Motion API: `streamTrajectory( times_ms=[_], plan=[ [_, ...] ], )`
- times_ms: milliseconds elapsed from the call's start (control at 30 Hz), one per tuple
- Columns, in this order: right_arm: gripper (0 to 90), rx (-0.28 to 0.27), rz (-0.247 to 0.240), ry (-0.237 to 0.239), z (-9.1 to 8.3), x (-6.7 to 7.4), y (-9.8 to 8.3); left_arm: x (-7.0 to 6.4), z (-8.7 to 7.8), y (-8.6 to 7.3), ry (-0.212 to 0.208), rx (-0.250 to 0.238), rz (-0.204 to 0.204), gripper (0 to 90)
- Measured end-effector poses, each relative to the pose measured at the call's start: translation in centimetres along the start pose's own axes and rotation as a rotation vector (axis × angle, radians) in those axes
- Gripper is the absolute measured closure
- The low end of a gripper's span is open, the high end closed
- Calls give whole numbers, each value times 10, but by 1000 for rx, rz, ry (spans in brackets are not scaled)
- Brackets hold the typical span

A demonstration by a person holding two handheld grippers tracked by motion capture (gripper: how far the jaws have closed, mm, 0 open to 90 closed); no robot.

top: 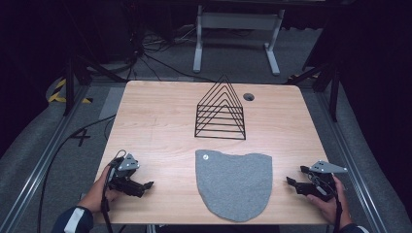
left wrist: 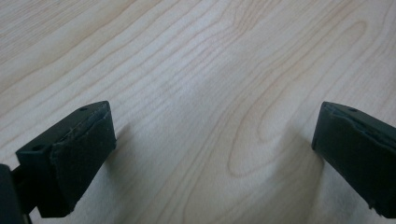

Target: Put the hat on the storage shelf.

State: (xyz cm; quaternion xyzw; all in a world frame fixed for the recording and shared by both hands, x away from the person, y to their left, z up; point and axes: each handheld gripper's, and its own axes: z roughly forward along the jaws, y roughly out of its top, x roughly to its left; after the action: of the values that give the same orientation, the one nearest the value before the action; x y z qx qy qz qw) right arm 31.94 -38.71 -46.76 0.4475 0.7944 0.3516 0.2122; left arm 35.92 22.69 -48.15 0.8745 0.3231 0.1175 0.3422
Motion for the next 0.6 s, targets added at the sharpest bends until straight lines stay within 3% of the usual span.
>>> streamTrajectory(
  times_ms=[200, 400, 467, 600],
  plan=[
    [225, 1, 1, -7, 0, 0, 0, 1, 2, 9, -19, 42, 27, 7],
    [199, 6, -3, -5, 1, 1, 1, 5, 4, 14, -80, 39, 113, 62],
    [202, 23, -32, 19, 2, 1, 3, 4, 4, 21, -95, 37, 118, 193],
    [356, 22, -50, 36, 1, 2, 6, -1, 10, 33, -109, 21, 139, 228]
  ],
)
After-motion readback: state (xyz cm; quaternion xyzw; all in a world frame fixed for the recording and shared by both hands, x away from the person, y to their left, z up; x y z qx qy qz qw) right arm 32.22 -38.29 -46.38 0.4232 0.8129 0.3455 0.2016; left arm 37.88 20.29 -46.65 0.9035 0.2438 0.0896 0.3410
